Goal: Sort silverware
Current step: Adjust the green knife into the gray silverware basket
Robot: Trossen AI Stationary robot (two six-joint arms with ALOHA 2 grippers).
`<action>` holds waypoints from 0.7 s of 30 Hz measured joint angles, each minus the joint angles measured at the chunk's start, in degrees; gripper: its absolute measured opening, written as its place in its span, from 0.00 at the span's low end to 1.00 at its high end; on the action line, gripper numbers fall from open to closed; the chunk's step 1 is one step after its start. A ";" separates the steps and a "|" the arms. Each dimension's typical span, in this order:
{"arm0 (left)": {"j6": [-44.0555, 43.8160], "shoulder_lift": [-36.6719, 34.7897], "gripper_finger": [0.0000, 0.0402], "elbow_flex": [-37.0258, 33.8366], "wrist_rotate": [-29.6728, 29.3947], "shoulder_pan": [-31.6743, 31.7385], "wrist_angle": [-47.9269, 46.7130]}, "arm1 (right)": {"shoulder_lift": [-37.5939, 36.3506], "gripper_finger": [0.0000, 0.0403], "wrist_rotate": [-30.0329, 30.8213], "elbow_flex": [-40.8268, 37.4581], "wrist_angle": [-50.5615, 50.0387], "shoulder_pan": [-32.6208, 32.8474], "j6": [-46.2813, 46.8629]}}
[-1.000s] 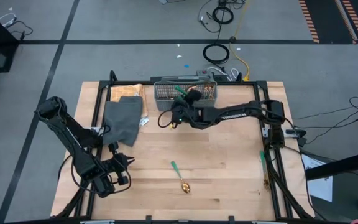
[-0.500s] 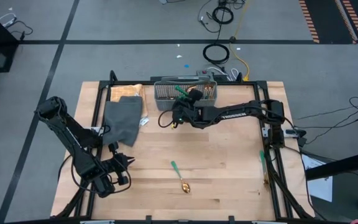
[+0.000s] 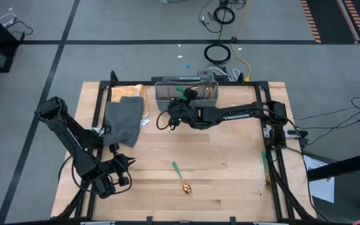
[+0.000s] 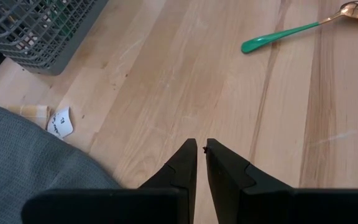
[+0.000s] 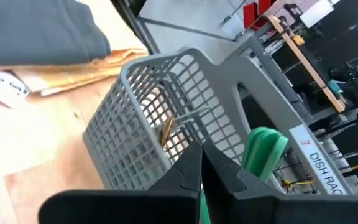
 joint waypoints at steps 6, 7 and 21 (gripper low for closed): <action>0.33 0.00 0.11 0.00 0.01 0.00 -0.02 | 0.15 0.08 -1.09 0.00 -1.77 0.19 1.01; 0.33 0.00 0.11 0.00 0.01 0.00 -0.02 | 0.22 0.11 -0.92 0.00 -1.98 0.21 1.09; 0.43 0.00 0.11 0.00 0.03 0.00 -0.16 | 3.29 0.32 0.01 -0.02 -6.69 -1.36 6.76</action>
